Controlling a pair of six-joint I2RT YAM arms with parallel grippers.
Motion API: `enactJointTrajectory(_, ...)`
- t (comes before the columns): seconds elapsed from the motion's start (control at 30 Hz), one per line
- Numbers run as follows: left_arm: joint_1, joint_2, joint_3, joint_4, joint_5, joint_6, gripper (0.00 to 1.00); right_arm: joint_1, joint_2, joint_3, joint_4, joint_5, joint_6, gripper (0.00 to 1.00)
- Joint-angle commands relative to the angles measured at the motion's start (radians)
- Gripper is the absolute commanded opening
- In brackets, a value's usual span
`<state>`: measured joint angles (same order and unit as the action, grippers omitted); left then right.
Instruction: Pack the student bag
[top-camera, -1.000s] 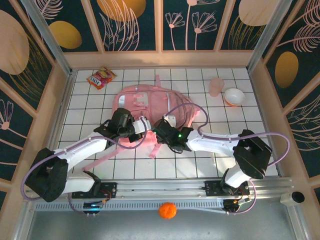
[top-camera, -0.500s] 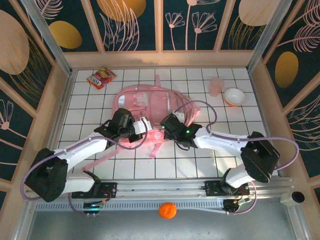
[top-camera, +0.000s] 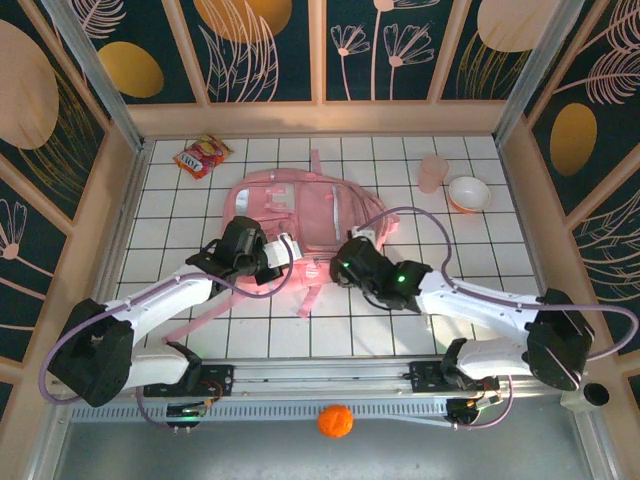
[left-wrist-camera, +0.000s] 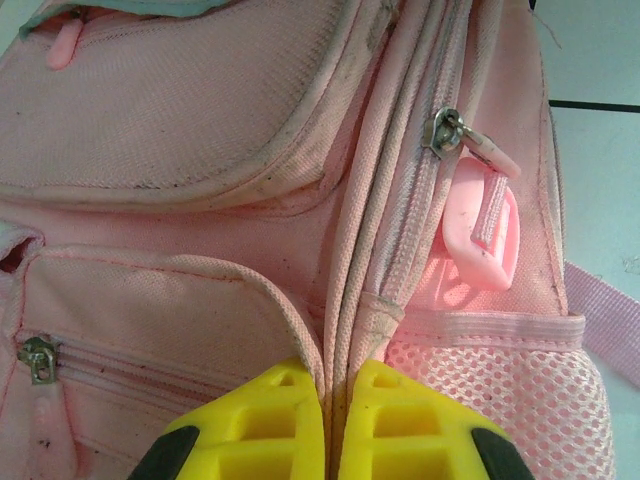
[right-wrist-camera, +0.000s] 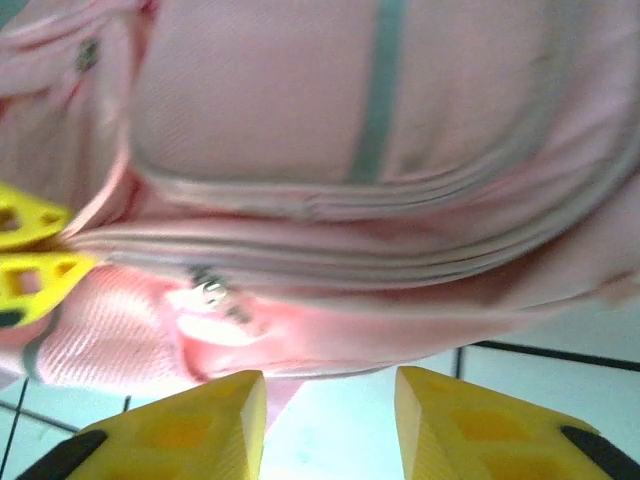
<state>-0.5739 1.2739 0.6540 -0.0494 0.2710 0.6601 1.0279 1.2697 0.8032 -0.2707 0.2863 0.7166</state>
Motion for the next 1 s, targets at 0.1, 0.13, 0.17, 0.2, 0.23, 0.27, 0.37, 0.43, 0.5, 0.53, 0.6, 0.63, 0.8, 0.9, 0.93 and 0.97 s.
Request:
enactJointTrajectory(0.1,0.005,-0.016,0.037,-0.010,0.055,-0.031,0.00,0.072,0.215,0.172,-0.068,0.102,0.067,0.47)
enactJointTrajectory(0.13,0.006,-0.016,0.038,-0.009,0.059,-0.030,0.00,0.073,0.242,0.195,-0.085,0.113,0.071,0.48)
enactJointTrajectory(0.17,0.005,-0.016,0.039,-0.008,0.063,-0.030,0.00,0.074,0.265,0.212,-0.095,0.125,0.074,0.49)
enactJointTrajectory(0.2,0.007,-0.015,0.040,-0.006,0.065,-0.030,0.00,0.072,0.284,0.222,-0.094,0.133,0.072,0.49)
enactJointTrajectory(0.23,0.005,-0.013,0.039,-0.004,0.066,-0.030,0.00,0.068,0.296,0.228,-0.088,0.135,0.072,0.49)
enactJointTrajectory(0.27,0.005,-0.011,0.041,-0.003,0.069,-0.030,0.00,0.060,0.308,0.230,-0.082,0.135,0.072,0.48)
enactJointTrajectory(0.37,0.007,-0.008,0.044,-0.004,0.080,-0.028,0.00,0.042,0.324,0.233,-0.078,0.139,0.078,0.37)
enactJointTrajectory(0.43,0.005,-0.008,0.043,-0.003,0.086,-0.027,0.00,0.035,0.324,0.232,-0.071,0.144,0.076,0.32)
enactJointTrajectory(0.5,0.005,-0.008,0.041,-0.001,0.086,-0.026,0.00,0.025,0.319,0.224,-0.067,0.143,0.070,0.26)
enactJointTrajectory(0.53,0.006,-0.008,0.040,-0.001,0.084,-0.026,0.00,0.019,0.318,0.220,-0.063,0.138,0.069,0.23)
enactJointTrajectory(0.6,0.005,-0.010,0.035,-0.001,0.076,-0.026,0.00,0.007,0.311,0.207,-0.058,0.131,0.059,0.16)
enactJointTrajectory(0.63,0.006,-0.011,0.034,-0.001,0.071,-0.026,0.00,0.002,0.305,0.202,-0.060,0.132,0.056,0.14)
enactJointTrajectory(0.8,0.007,-0.010,0.035,-0.016,0.028,-0.024,0.00,-0.035,0.257,0.164,-0.085,0.133,0.050,0.05)
enactJointTrajectory(0.9,0.008,-0.001,0.039,-0.036,-0.016,-0.011,0.00,-0.079,0.214,0.129,-0.119,0.128,0.045,0.00)
enactJointTrajectory(0.93,0.011,0.001,0.038,-0.042,-0.028,-0.005,0.00,-0.095,0.197,0.113,-0.126,0.124,0.040,0.00)
enactJointTrajectory(0.97,0.016,0.001,0.036,-0.045,-0.040,-0.002,0.00,-0.117,0.173,0.093,-0.130,0.112,0.033,0.00)
